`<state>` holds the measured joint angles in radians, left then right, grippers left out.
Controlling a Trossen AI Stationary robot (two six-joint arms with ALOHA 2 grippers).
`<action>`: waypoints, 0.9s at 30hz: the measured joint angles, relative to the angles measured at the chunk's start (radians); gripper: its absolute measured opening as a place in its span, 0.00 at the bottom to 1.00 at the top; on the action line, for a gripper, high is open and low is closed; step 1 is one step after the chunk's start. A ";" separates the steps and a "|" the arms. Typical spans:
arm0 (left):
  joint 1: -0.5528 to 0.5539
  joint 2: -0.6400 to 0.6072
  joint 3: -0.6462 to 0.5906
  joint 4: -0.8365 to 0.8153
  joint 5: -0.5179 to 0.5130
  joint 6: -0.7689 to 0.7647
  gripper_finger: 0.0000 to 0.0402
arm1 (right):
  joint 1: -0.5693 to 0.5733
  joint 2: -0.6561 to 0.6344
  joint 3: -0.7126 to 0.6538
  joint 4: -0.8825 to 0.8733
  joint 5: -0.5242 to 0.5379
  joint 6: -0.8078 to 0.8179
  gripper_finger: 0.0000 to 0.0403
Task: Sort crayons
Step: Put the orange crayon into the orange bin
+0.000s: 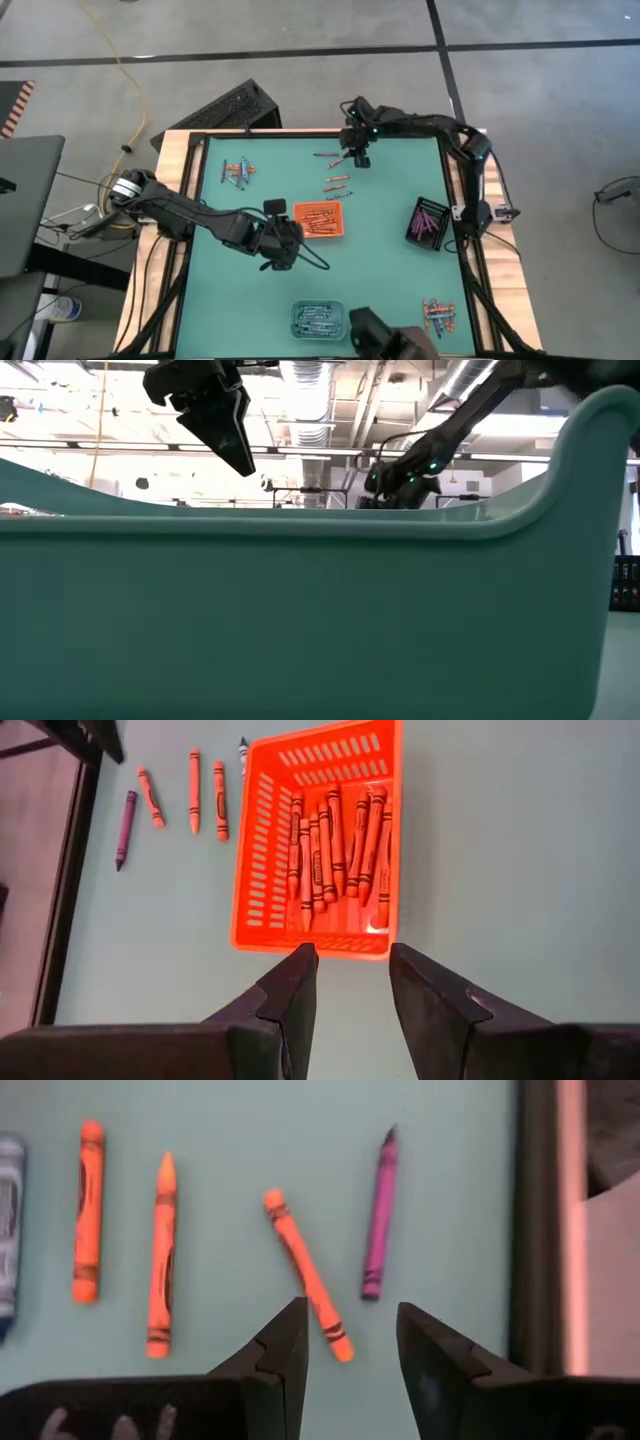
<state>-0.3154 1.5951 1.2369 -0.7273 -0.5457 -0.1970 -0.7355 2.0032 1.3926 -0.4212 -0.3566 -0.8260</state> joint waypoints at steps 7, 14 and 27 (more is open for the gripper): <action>0.020 0.000 0.000 -0.004 0.002 0.001 0.29 | -0.027 0.139 0.171 -0.233 -0.003 -0.133 0.36; 0.030 0.000 0.000 -0.011 0.003 0.001 0.29 | -0.019 0.176 0.196 -0.228 0.037 -0.185 0.34; 0.028 0.000 0.000 -0.018 0.006 -0.006 0.29 | 0.056 0.177 0.196 -0.234 0.051 -0.256 0.23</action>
<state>-0.2873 1.5951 1.2366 -0.7448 -0.5396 -0.2032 -0.6793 2.1803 1.5890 -0.6552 -0.3054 -1.0818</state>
